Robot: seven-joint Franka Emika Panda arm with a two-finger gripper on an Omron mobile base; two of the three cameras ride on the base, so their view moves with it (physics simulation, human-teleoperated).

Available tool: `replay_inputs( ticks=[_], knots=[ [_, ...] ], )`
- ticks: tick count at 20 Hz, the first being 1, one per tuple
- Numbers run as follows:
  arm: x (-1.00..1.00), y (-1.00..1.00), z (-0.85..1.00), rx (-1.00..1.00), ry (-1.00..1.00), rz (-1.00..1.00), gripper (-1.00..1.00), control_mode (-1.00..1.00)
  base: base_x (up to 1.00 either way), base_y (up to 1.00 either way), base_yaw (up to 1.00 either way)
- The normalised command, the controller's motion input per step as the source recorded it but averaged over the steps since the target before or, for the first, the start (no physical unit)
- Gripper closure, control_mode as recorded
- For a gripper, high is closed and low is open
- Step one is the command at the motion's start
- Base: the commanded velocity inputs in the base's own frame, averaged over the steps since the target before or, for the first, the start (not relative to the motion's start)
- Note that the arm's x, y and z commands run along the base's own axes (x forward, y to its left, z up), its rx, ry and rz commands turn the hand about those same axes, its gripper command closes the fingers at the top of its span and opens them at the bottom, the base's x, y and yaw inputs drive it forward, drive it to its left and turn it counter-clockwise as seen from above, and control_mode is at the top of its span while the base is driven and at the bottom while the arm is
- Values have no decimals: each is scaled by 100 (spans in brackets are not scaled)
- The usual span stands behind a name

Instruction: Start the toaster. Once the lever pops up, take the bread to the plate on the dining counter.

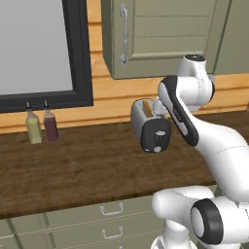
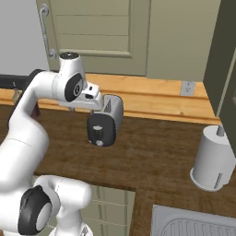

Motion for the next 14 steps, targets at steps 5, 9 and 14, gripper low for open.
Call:
replay_inputs(
  ticks=[5,9,14],
  knots=[
    [0,-7,-30,0,0,0,-100,-100,0,0,0],
    [0,-11,-37,-1,-1,0,-100,-100,0,0,0],
    [8,-4,-33,0,-2,0,-100,-100,0,0,0]
  ],
)
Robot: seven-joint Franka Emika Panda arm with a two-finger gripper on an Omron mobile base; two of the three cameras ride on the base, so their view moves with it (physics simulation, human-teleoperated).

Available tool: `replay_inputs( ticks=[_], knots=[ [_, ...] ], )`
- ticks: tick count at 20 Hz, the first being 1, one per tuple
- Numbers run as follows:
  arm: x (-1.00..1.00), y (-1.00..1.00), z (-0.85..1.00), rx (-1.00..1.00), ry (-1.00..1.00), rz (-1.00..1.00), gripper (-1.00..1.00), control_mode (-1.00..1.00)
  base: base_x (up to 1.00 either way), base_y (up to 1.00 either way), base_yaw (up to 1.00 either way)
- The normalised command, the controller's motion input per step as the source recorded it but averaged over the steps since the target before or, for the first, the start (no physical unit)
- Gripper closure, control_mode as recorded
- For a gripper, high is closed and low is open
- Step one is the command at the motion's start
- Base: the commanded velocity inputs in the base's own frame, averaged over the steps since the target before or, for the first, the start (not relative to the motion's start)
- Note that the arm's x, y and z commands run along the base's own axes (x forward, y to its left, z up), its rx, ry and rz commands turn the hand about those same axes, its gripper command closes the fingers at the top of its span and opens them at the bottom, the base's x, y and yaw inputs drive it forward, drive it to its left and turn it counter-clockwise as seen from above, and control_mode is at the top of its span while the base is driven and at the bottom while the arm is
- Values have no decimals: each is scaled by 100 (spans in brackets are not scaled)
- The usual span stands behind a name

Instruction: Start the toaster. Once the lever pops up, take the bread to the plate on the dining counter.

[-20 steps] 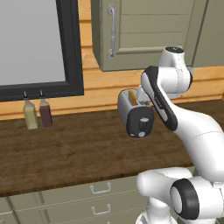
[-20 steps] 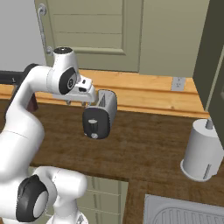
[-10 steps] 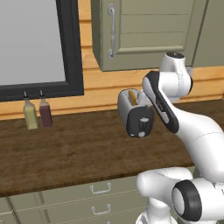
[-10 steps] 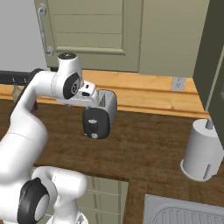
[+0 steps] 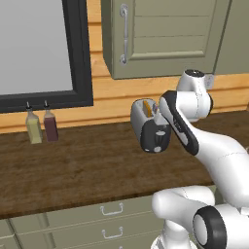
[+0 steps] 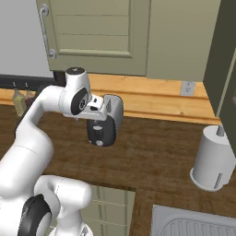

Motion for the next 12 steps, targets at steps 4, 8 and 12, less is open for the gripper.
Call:
replay_inputs(
  ticks=[4,8,12],
  knots=[
    [19,0,-29,0,-3,0,100,-100,0,0,0],
    [25,0,-16,0,-5,0,100,-100,0,0,0],
    [26,0,-13,0,-6,0,100,-100,0,0,0]
  ],
)
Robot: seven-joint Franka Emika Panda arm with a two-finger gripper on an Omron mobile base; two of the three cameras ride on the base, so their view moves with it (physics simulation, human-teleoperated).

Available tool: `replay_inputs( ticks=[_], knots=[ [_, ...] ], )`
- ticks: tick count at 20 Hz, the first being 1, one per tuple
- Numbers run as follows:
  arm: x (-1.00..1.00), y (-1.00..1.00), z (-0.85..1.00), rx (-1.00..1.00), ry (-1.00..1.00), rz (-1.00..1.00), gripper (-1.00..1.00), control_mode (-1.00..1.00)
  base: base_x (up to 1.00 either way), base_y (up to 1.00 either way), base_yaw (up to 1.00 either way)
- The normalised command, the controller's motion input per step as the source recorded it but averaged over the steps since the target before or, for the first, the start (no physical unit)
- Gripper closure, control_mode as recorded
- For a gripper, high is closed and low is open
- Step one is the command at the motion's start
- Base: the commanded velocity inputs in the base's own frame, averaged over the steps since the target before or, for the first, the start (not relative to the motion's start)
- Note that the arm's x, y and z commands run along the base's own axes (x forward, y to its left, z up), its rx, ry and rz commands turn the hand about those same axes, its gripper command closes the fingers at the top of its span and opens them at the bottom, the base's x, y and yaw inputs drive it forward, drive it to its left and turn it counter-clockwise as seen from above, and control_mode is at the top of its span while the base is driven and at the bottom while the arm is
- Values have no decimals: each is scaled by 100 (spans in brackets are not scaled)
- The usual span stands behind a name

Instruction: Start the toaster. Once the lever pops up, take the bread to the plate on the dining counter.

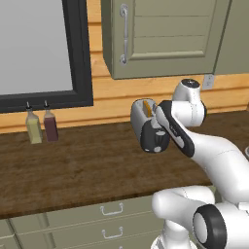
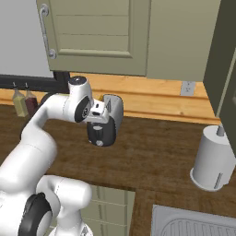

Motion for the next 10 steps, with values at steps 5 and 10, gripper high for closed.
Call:
replay_inputs(
  ticks=[5,10],
  knots=[
    [27,0,-14,0,-5,0,100,-100,0,0,0],
    [24,0,-19,0,-3,0,100,-100,0,0,0]
  ],
)
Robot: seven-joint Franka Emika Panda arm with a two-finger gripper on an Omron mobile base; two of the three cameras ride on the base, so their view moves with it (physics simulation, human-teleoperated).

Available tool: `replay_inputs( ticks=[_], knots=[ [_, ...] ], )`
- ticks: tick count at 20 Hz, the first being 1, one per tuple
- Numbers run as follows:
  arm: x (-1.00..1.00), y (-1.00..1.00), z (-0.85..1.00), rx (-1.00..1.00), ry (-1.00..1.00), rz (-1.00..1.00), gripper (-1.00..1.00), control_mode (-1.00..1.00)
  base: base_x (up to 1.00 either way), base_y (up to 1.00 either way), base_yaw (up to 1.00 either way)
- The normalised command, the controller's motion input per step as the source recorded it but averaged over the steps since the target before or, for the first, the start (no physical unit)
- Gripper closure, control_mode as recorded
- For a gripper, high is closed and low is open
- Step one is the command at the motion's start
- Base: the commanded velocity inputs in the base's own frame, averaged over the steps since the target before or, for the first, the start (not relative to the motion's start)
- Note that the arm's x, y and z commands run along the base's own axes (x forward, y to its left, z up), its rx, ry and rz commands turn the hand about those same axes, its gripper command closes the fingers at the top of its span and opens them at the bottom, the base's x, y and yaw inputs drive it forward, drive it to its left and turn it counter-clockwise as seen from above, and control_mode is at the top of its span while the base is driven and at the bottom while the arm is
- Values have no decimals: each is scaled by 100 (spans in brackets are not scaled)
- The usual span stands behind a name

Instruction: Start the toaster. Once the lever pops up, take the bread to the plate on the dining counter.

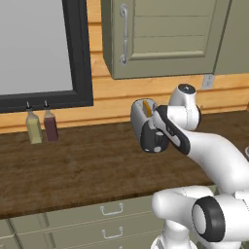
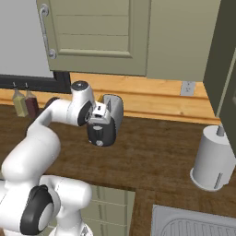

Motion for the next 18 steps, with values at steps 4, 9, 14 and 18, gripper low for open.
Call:
replay_inputs(
  ticks=[4,9,14,18],
  knots=[
    [22,0,-16,0,-3,0,100,-100,0,0,0],
    [23,0,-14,0,-4,0,100,-100,0,0,0],
    [14,0,-16,0,-2,0,100,-100,0,0,0],
    [15,0,-16,0,0,0,100,-100,0,0,0]
  ],
)
